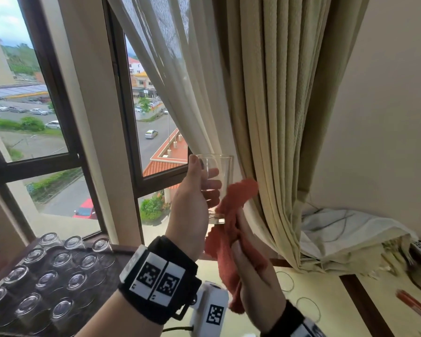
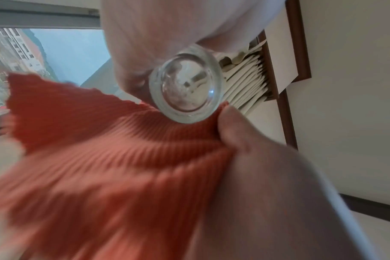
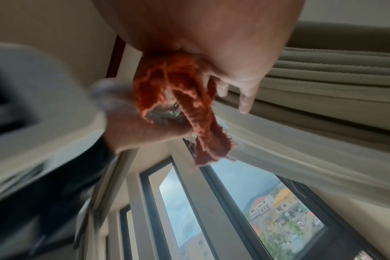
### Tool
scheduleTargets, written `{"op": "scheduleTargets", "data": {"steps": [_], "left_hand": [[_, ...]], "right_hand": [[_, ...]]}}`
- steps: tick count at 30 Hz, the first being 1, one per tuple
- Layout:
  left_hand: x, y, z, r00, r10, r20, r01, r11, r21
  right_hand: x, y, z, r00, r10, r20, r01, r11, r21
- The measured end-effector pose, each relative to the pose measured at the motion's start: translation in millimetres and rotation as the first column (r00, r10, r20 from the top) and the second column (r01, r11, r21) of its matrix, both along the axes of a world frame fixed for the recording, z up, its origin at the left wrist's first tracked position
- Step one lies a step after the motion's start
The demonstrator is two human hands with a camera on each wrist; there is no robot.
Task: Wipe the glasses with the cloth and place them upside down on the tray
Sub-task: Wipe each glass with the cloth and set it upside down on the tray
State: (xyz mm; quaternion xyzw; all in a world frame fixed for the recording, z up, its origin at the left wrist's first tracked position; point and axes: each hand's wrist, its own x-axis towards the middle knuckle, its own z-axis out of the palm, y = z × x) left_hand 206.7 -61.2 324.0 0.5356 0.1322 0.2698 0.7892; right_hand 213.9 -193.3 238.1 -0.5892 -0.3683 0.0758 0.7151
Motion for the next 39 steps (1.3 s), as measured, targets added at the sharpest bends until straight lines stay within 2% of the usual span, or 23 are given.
{"op": "scheduleTargets", "data": {"steps": [3, 4, 6, 8, 9, 11, 15, 18, 20, 22, 24, 26, 28, 30, 32, 34, 37, 39], "left_hand": [[-4, -14, -3, 0.995, -0.089, -0.034, 0.090, 0.995, 0.031], [-4, -19, -3, 0.995, -0.098, -0.028, 0.099, 0.995, 0.027], [-3, -26, -1, 0.997, -0.078, 0.007, 0.078, 0.997, -0.002], [0, -26, 1, 0.999, -0.023, 0.028, 0.023, 1.000, 0.001], [2, -24, 2, 0.999, 0.008, 0.039, -0.009, 1.000, 0.026], [4, -15, 7, 0.997, 0.054, 0.045, -0.057, 0.997, 0.056], [2, 2, 11, 0.993, 0.115, 0.014, -0.116, 0.988, 0.101], [-3, -5, 5, 0.999, 0.048, -0.024, -0.045, 0.991, 0.125], [-6, -16, 0, 0.999, -0.029, -0.026, 0.032, 0.991, 0.127], [-6, -26, -3, 0.999, -0.012, -0.047, 0.019, 0.989, 0.149], [-4, -30, -4, 0.997, 0.001, -0.074, 0.009, 0.991, 0.132], [-2, -25, -2, 0.998, 0.029, -0.057, -0.024, 0.996, 0.081], [-1, -14, -4, 0.999, 0.033, -0.012, -0.033, 0.999, 0.017], [-1, -4, -7, 1.000, 0.019, 0.005, -0.019, 0.999, 0.035], [0, 2, -10, 1.000, 0.001, -0.021, 0.002, 0.995, 0.104], [0, 1, -10, 0.999, -0.019, -0.040, 0.024, 0.992, 0.123], [-4, -12, -7, 0.997, -0.077, -0.007, 0.078, 0.991, 0.112], [-3, -19, -5, 0.996, -0.087, 0.008, 0.085, 0.989, 0.124]], "right_hand": [[13, 6, 26, 0.984, -0.045, -0.173, 0.057, 0.996, 0.063], [18, 6, 36, 0.983, -0.067, -0.171, 0.081, 0.994, 0.078], [23, 4, 51, 0.986, -0.135, -0.096, 0.143, 0.986, 0.082], [22, 1, 50, 0.988, -0.152, 0.040, 0.149, 0.987, 0.056], [19, 0, 44, 0.987, -0.121, 0.106, 0.118, 0.992, 0.035], [12, -1, 23, 0.992, -0.038, 0.121, 0.037, 0.999, 0.007], [1, 0, -5, 1.000, 0.019, -0.006, -0.019, 1.000, -0.001], [10, 5, 15, 0.972, 0.015, -0.232, 0.000, 0.998, 0.064], [23, 5, 37, 0.966, -0.034, -0.255, 0.059, 0.994, 0.090], [29, 4, 56, 0.979, -0.072, -0.190, 0.096, 0.988, 0.124], [27, 4, 63, 0.993, -0.114, 0.012, 0.113, 0.988, 0.105], [17, 5, 52, 0.978, -0.113, 0.177, 0.106, 0.993, 0.046], [8, 5, 29, 0.960, -0.082, 0.268, 0.084, 0.996, 0.005], [-4, 5, 11, 0.976, -0.026, 0.215, 0.038, 0.998, -0.052], [-7, 6, 6, 0.999, 0.014, 0.041, -0.011, 0.998, -0.065], [6, 9, 8, 0.997, -0.040, -0.059, 0.035, 0.996, -0.078], [24, 12, 32, 0.991, -0.071, -0.117, 0.071, 0.997, -0.001], [29, 12, 46, 0.994, -0.092, -0.055, 0.095, 0.994, 0.052]]}}
